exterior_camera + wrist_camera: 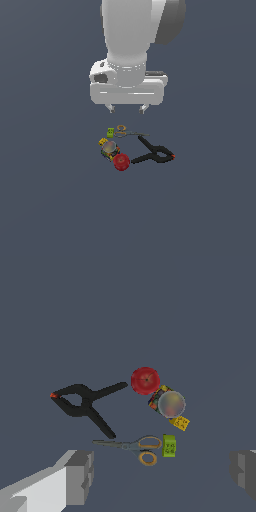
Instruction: Pick up a designated object from a clutter of objects.
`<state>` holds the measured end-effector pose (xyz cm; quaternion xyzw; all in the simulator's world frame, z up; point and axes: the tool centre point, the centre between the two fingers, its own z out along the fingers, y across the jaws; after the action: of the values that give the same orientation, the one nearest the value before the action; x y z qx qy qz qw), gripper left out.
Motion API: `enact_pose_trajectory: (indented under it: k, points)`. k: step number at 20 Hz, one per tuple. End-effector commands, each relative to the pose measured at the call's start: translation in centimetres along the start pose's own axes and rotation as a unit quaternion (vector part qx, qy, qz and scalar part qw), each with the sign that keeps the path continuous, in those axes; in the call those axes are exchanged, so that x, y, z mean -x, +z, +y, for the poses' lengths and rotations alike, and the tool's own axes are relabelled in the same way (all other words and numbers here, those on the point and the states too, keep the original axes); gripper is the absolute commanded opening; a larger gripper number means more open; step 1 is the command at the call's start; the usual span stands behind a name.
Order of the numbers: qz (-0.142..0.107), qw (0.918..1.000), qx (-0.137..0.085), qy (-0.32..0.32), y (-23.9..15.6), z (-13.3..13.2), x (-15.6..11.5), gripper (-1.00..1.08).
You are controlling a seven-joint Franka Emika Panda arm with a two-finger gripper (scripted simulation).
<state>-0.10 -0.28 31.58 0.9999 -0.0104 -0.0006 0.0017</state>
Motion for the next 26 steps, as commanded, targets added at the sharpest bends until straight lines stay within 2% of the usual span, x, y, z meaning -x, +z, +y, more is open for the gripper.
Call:
enact_pose_trajectory:
  k: [1,13,20,26]
  points:
    - [0.000,1.0000,0.000,0.000,0.0,0.0,0.0,1.00]
    - [0.000,0.9994,-0.007,0.034,-1.2,2.0,0.3,1.00]
    - [0.000,0.9999,-0.005,0.011,0.0,1.9,0.3,1.00]
    - [0.001,0.9994,-0.003,-0.035,2.3,1.6,0.5,1.00]
